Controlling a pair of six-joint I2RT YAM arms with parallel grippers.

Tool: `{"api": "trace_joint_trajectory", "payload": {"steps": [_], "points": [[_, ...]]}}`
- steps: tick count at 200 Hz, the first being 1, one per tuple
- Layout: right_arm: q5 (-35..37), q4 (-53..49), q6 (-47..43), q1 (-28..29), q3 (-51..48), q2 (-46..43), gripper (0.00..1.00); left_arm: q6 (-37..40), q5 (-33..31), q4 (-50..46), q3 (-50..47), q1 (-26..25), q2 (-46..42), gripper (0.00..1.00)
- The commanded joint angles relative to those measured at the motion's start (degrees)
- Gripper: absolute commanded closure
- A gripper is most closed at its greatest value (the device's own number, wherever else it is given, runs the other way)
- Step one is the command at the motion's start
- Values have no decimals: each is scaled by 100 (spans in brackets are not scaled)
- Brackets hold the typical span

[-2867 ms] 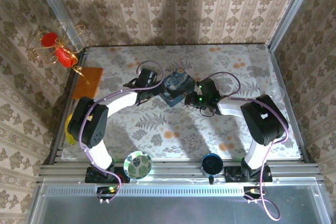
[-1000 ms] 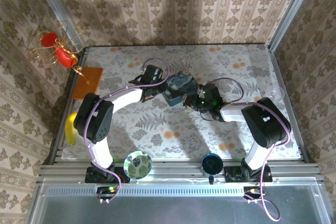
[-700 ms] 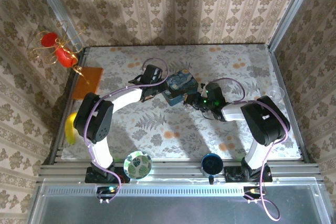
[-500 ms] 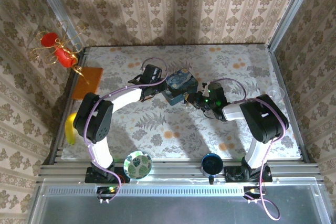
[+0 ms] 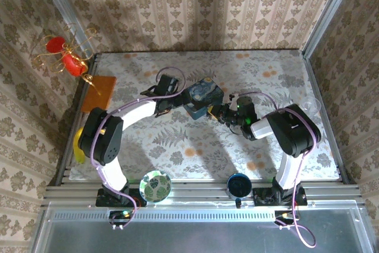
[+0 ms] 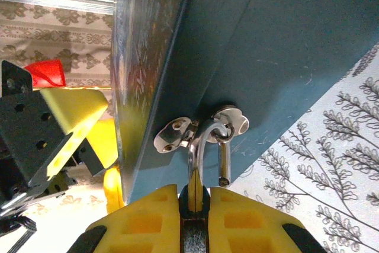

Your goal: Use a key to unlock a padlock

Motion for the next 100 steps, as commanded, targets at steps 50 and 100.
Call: {"api": "trace_joint_trajectory", "payload": {"steps": [50, 100], "points": [[-96, 1147, 513, 64, -177, 187, 100, 16, -53, -450, -3, -455, 59, 0], [84, 1081, 469, 253, -309, 136, 100, -31, -61, -380, -5, -484, 337, 11]]}}
